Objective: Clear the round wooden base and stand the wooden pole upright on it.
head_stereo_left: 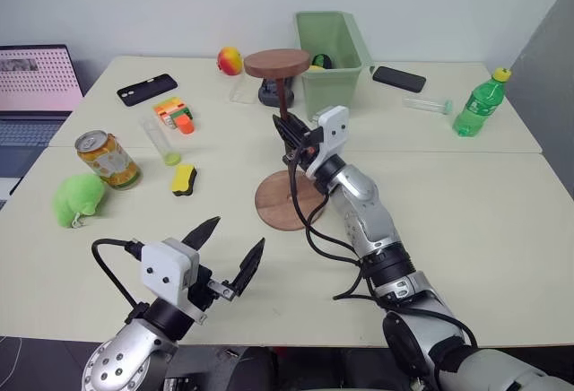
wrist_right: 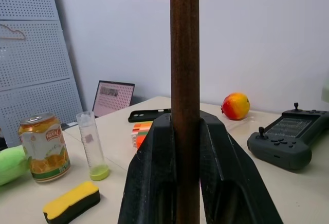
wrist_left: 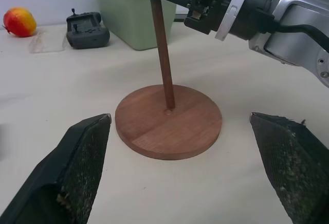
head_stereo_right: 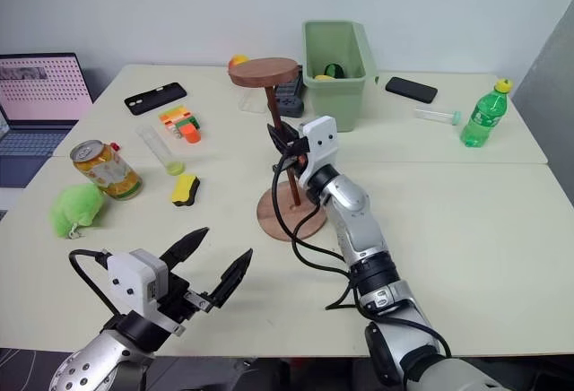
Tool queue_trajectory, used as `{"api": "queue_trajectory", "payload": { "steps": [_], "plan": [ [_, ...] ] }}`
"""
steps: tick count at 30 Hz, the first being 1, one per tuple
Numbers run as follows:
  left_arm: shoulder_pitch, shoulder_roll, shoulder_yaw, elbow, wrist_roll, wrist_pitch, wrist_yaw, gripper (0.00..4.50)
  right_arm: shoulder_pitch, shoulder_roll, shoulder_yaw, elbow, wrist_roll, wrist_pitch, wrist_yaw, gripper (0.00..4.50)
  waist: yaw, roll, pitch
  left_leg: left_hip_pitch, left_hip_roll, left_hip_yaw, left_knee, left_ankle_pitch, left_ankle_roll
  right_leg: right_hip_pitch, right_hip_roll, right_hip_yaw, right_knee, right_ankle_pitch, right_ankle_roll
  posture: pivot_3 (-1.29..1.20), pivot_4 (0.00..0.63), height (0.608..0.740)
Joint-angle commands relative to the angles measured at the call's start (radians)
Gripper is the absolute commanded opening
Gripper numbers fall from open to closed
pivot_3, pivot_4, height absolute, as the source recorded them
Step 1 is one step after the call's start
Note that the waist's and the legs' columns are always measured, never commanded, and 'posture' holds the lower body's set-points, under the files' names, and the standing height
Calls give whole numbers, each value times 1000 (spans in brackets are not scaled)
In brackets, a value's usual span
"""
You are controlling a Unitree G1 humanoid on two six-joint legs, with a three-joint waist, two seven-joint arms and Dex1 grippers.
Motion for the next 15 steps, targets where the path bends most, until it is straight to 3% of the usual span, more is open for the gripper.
{"api": "queue_trajectory", "payload": {
  "steps": [1, 15],
  "plan": [
    [12, 3, 16, -8, -3, -32, -4, 4500, 39, 59, 21, -8, 11, 15, -4, 231, 0, 0, 0, 0, 0, 0, 0, 0, 0, 0, 0, 0, 0, 0, 0, 0, 150, 740],
    [47, -11, -5, 7, 15, -75, 6, 4500, 59, 64, 76, 16, -5, -21, -7, 231, -2, 0, -1, 1, 0, 0, 0, 0, 0, 1, 0, 0, 0, 0, 0, 0, 150, 740]
  ]
}}
